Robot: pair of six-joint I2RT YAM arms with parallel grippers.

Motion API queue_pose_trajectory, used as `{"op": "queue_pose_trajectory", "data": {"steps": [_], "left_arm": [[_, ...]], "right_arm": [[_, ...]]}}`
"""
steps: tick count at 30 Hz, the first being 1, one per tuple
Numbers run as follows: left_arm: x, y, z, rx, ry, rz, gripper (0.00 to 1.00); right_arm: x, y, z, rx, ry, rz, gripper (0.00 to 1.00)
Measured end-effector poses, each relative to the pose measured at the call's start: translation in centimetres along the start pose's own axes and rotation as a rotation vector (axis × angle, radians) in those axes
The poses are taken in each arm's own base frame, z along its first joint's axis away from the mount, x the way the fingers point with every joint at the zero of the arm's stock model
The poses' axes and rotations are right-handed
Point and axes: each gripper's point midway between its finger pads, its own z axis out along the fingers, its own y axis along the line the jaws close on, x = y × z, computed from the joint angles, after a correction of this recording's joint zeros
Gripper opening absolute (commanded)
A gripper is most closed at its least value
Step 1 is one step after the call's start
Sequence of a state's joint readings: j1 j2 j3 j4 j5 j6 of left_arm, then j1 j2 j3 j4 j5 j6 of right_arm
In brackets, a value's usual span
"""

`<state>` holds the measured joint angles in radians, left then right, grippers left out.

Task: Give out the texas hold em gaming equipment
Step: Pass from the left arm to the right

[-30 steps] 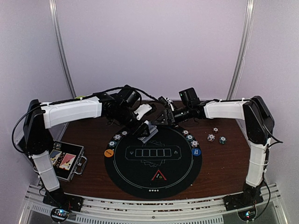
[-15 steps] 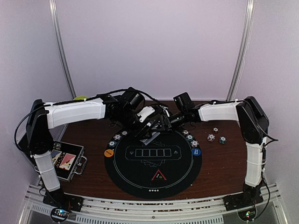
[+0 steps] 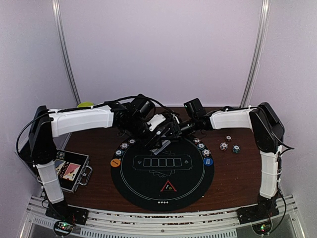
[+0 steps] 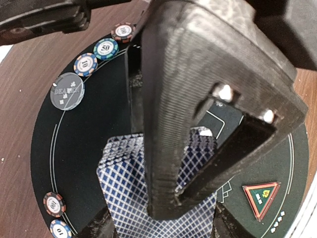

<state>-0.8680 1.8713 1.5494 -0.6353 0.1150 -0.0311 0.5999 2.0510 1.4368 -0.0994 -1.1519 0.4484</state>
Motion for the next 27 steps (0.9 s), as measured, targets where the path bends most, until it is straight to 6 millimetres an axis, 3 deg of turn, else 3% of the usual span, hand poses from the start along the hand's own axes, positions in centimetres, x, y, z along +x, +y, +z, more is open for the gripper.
{"op": "queue_pose_trajectory", "data": {"steps": [4,12,14,16,17,22,27], "left_arm": [[-0.1,0.0,0.1,-0.006,-0.004,0.007,0.61],[0.0,-0.1,0.3,-0.031,0.005,0.022,0.65],[0.1,-0.2,0.4,-0.036,0.007,0.025,0.75],[0.0,-0.2,0.5,-0.037,0.007,0.031,0.94],[0.0,-0.2,0.5,-0.037,0.003,0.033,0.97],[-0.2,-0.2,1.0,-0.038,-0.024,0.036,0.98],[1.9,-0.3,1.6,-0.040,-0.007,0.035,0.98]], "right_arm": [[-0.2,0.4,0.0,-0.024,-0.003,0.012,0.32],[0.0,0.0,0.1,-0.023,0.000,0.066,0.00],[0.1,-0.1,0.1,-0.024,0.001,0.068,0.00],[0.1,0.1,0.1,-0.029,0.003,0.062,0.00],[0.1,0.1,0.2,-0.031,0.004,0.060,0.00],[0.2,0.1,0.2,-0.032,0.003,0.058,0.00],[0.6,-0.9,-0.4,-0.027,-0.026,0.097,0.00]]}}
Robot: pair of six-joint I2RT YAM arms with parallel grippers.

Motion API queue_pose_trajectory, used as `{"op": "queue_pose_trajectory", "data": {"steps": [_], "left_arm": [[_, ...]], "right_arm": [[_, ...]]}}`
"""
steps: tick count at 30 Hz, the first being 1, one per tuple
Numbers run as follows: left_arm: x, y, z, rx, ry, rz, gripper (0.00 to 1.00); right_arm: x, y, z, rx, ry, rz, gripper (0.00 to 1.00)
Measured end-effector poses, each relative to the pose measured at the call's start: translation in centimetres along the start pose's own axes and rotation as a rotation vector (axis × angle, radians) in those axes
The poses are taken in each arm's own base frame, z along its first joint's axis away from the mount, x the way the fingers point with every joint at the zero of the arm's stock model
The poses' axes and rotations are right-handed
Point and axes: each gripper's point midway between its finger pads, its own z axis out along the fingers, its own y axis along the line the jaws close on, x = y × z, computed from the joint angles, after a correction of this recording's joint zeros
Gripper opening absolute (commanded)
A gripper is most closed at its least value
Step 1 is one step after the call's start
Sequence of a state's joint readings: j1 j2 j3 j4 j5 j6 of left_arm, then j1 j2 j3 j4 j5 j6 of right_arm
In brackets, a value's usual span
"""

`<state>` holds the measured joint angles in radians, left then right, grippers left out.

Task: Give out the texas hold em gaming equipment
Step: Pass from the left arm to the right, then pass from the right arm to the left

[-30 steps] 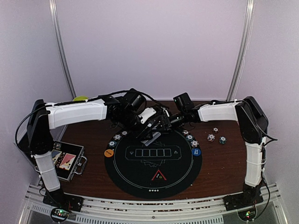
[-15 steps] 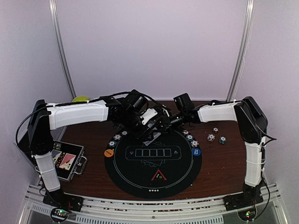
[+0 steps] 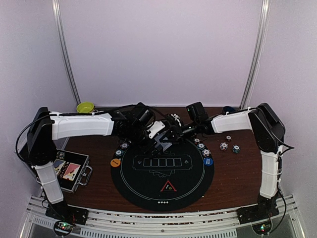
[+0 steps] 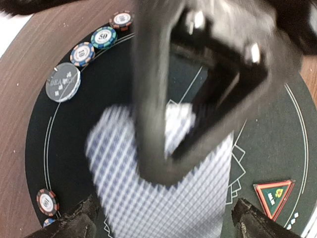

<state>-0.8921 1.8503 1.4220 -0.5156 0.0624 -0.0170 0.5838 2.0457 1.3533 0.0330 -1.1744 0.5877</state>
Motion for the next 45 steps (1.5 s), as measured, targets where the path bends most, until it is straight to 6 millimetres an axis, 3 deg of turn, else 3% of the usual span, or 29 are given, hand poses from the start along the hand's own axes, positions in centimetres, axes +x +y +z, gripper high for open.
{"op": "queue_pose_trajectory", "data": {"steps": [4,10,25,33,45], "left_arm": [[0.3,0.1,-0.4,-0.011,-0.018,0.006,0.98],[-1.0,0.3,-0.4,-0.018,-0.067,0.039,0.98],[-3.2,-0.2,-0.6,0.000,-0.136,0.214,0.98],[-1.6,-0.6,1.8,0.035,-0.084,0.247,0.94],[-2.8,-0.6,1.2,0.030,-0.169,0.263,0.86]], "right_arm": [[0.1,-0.2,-1.3,-0.004,-0.044,0.041,0.00],[-1.4,1.7,-2.7,-0.034,-0.105,0.015,0.00],[-1.2,1.8,-2.7,-0.069,-0.134,0.077,0.00],[-1.4,2.1,-2.8,-0.089,-0.149,0.098,0.00],[-1.0,1.1,-2.5,-0.073,-0.139,0.109,0.00]]}}
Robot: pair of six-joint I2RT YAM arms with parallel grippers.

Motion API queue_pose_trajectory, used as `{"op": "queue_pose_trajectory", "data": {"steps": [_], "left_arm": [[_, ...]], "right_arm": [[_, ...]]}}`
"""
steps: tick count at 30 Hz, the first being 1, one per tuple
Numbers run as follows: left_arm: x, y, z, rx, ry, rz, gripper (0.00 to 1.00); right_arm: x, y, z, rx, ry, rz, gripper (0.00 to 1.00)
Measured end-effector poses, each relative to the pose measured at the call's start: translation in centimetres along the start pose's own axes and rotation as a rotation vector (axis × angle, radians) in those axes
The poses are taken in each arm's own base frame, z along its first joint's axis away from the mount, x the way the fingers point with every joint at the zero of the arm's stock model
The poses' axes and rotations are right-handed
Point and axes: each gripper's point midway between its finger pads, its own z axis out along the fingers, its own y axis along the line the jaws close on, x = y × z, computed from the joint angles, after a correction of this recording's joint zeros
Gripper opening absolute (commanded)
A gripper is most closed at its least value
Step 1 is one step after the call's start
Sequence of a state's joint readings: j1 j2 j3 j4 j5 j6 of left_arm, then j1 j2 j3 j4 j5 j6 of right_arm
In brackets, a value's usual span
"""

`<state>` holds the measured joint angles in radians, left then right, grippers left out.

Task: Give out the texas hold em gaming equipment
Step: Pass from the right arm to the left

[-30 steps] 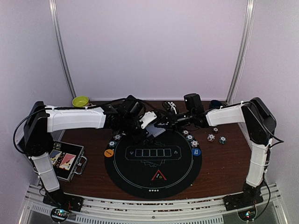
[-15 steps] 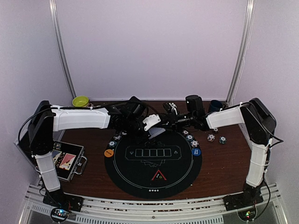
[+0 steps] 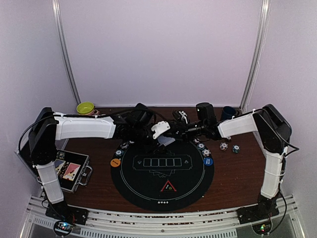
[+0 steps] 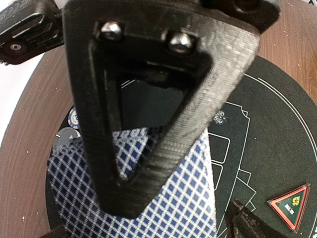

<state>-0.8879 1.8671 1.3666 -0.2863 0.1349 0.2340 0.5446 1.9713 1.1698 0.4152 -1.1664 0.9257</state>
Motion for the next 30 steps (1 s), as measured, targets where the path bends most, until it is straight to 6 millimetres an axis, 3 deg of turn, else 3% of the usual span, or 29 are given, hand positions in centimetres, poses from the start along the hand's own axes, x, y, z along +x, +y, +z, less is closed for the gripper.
{"op": "queue_pose_trajectory", "data": {"steps": [13,15,21,30], "left_arm": [[-0.51,0.62,-0.19,0.009,-0.035,-0.010,0.75],[-0.50,0.65,-0.20,0.009,-0.035,-0.010,0.75],[-0.53,0.60,-0.22,0.016,-0.039,-0.011,0.90],[-0.23,0.64,0.09,0.014,-0.029,-0.012,0.81]], "right_arm": [[0.14,-0.72,0.17,0.011,0.002,0.011,0.00],[0.16,-0.79,0.20,0.013,0.002,0.013,0.00],[0.11,-0.84,0.19,0.015,-0.001,0.014,0.00],[0.05,-0.90,0.20,0.018,-0.004,0.017,0.00]]}}
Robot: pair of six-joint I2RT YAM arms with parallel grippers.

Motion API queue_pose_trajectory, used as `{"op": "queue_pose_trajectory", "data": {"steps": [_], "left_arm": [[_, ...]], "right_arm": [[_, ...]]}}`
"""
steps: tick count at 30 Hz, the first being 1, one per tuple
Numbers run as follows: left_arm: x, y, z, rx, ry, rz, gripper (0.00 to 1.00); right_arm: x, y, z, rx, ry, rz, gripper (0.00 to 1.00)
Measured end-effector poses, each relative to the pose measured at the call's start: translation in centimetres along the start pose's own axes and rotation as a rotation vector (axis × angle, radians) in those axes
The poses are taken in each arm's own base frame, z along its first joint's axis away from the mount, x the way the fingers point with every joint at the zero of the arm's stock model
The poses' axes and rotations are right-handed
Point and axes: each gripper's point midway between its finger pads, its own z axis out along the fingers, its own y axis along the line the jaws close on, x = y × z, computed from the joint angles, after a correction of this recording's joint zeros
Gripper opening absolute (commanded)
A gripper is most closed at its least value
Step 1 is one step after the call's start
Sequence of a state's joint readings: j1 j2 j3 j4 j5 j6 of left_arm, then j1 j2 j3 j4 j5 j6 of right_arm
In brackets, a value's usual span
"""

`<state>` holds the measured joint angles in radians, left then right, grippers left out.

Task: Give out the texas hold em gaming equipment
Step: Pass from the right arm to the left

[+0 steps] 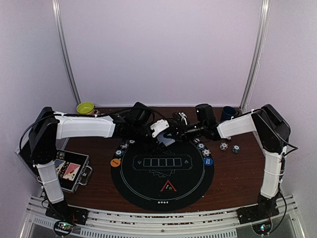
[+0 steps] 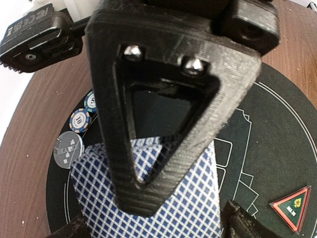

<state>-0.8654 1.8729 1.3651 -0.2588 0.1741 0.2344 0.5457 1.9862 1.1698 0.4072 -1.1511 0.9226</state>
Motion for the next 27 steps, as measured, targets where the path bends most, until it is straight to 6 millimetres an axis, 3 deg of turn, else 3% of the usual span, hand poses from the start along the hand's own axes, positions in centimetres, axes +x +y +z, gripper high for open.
{"op": "queue_pose_trajectory", "data": {"steps": [13,23,27], "left_arm": [[0.48,0.20,0.39,-0.011,0.016,-0.002,0.75],[0.46,0.51,0.33,-0.018,0.018,-0.021,0.57],[0.67,0.45,0.44,-0.015,0.025,-0.026,0.57]], "right_arm": [[0.14,0.09,0.17,-0.001,0.004,0.004,0.00],[-0.07,-0.43,0.30,0.015,-0.012,0.001,0.00],[0.02,-0.57,0.40,0.018,-0.010,0.000,0.08]]}}
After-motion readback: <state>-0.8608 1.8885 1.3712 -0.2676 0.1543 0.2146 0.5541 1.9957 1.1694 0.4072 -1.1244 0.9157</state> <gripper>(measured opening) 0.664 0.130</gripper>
